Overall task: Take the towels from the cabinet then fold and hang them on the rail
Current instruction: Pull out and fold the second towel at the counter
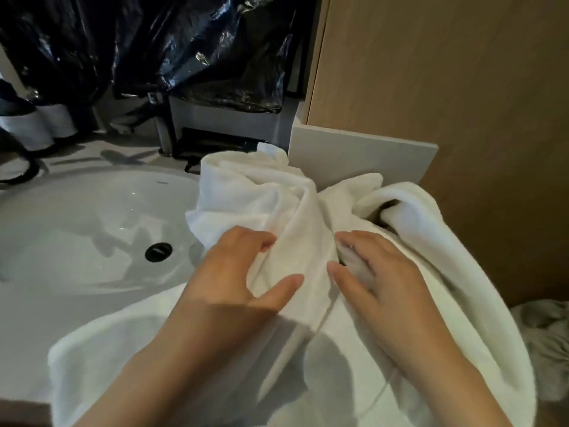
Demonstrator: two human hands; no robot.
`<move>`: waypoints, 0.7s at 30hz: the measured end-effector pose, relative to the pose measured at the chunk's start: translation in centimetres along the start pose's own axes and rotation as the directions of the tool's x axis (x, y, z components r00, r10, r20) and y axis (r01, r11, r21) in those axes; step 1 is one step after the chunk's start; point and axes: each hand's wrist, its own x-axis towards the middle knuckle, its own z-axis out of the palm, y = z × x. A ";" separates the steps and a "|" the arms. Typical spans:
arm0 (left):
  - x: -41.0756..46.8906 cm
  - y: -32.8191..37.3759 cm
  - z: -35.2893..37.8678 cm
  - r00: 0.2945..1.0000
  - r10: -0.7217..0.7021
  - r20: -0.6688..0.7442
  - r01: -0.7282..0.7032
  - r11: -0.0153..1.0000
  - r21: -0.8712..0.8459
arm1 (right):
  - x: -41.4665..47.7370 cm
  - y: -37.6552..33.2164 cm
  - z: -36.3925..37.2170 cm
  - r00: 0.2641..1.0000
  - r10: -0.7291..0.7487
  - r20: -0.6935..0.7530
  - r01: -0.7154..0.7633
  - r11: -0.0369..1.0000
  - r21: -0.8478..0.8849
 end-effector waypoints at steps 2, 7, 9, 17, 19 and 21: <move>-0.2 -0.4 0.3 0.999 0.038 0.004 -0.038 0.999 0.002 | 0.0 0.3 0.6 0.998 -0.017 -0.058 0.018 1.000 0.015; -3.0 -1.7 1.0 0.990 0.131 -0.059 -0.131 0.991 0.014 | -0.7 0.8 2.6 0.962 -0.108 -0.252 0.129 0.989 0.069; -4.5 -1.7 0.6 0.989 0.145 -0.036 -0.144 0.989 0.018 | -1.3 0.5 2.4 0.953 -0.122 -0.278 0.148 0.986 0.073; -8.1 -2.2 -2.4 0.978 0.200 -0.059 -0.194 0.976 0.101 | -6.0 -2.0 2.4 0.962 -0.229 -0.149 0.229 0.973 -0.019; -9.1 -2.5 -2.6 0.978 0.192 -0.075 -0.184 0.977 0.107 | -6.6 -2.4 2.6 0.972 -0.206 -0.117 0.207 0.978 0.000; -9.8 -2.9 -2.9 0.977 0.192 -0.091 -0.180 0.976 0.126 | -7.0 -2.8 2.6 0.976 -0.192 -0.105 0.196 0.980 0.035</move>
